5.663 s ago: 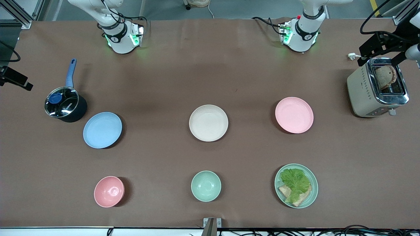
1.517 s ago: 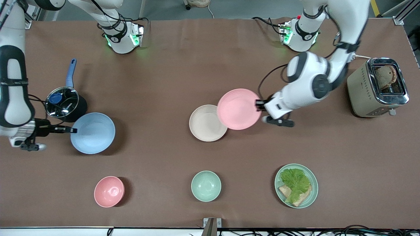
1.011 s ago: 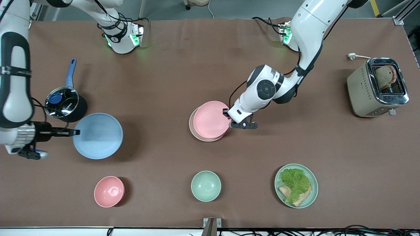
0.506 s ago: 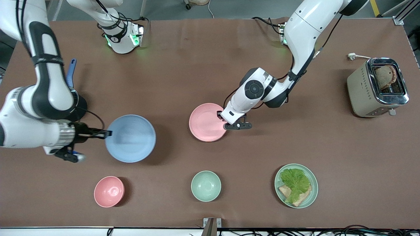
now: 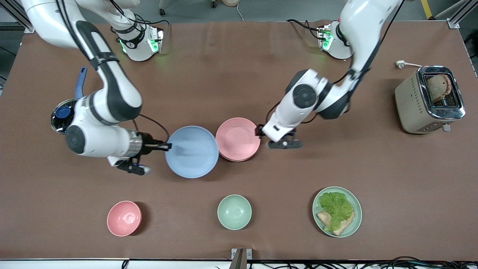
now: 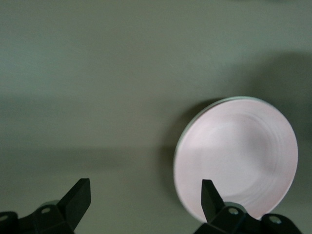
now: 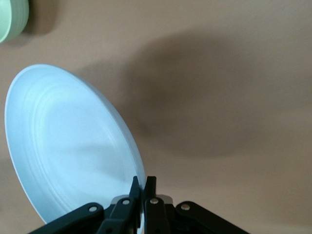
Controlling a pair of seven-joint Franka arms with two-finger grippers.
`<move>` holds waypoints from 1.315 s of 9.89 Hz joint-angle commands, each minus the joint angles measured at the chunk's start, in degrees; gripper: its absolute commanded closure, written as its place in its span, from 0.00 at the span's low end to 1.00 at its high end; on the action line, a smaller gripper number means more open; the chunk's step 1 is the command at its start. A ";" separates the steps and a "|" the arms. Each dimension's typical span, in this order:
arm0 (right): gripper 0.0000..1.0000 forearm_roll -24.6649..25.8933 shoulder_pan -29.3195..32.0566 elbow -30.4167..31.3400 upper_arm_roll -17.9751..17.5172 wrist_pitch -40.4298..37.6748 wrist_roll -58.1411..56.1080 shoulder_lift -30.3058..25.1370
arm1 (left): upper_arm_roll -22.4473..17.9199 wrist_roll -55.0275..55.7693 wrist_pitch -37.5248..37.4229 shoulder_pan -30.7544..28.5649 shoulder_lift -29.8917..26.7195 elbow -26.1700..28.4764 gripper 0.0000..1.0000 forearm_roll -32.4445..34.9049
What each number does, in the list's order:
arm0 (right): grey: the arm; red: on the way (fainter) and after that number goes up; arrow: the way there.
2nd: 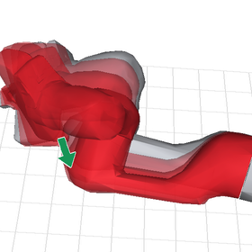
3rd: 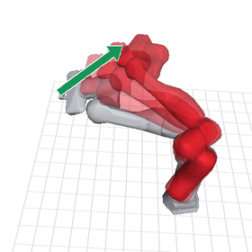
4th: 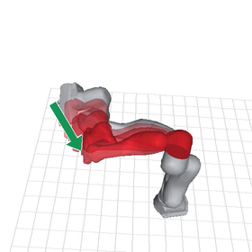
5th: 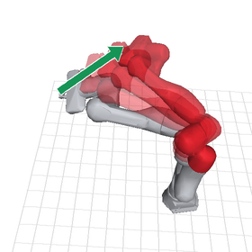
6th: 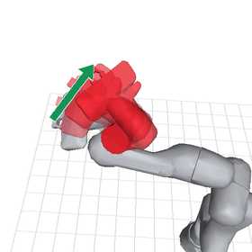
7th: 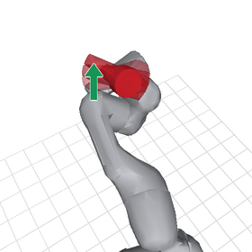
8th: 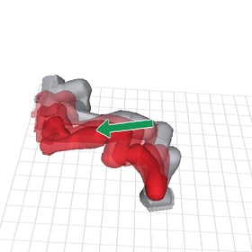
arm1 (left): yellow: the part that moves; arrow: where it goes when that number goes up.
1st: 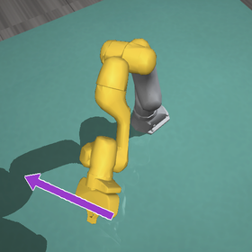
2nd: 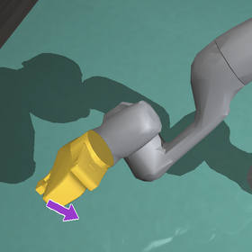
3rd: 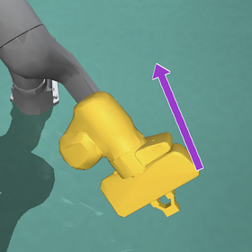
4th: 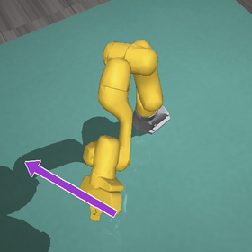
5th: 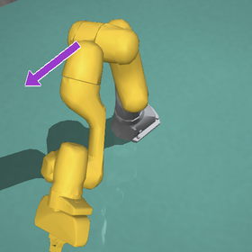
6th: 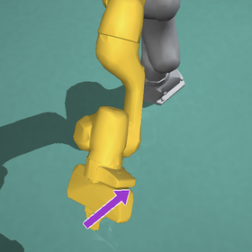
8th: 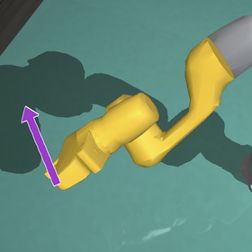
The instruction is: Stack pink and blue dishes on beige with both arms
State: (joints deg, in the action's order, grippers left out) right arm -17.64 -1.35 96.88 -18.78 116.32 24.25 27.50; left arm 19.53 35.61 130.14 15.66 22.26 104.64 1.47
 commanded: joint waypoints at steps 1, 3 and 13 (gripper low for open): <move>0.99 1.03 0.91 7.86 -7.47 8.97 6.23 -2.80 | -6.13 -8.57 -9.33 -0.36 -10.26 2.68 0.00 0.90; 0.98 1.03 -1.71 12.78 -9.69 17.23 6.86 -2.45 | -13.68 -16.50 -17.06 -0.54 -18.17 2.42 0.00 0.37; 0.92 2.26 -5.51 18.17 -9.70 33.70 6.60 3.78 | -23.75 -33.15 -45.28 -7.21 -27.91 -18.71 0.00 0.90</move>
State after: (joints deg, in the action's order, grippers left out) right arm -16.50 -6.74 114.52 -28.17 147.88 29.98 30.81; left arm -4.56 3.15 90.27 8.95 -11.61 93.76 1.58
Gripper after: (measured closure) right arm 0.921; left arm 0.000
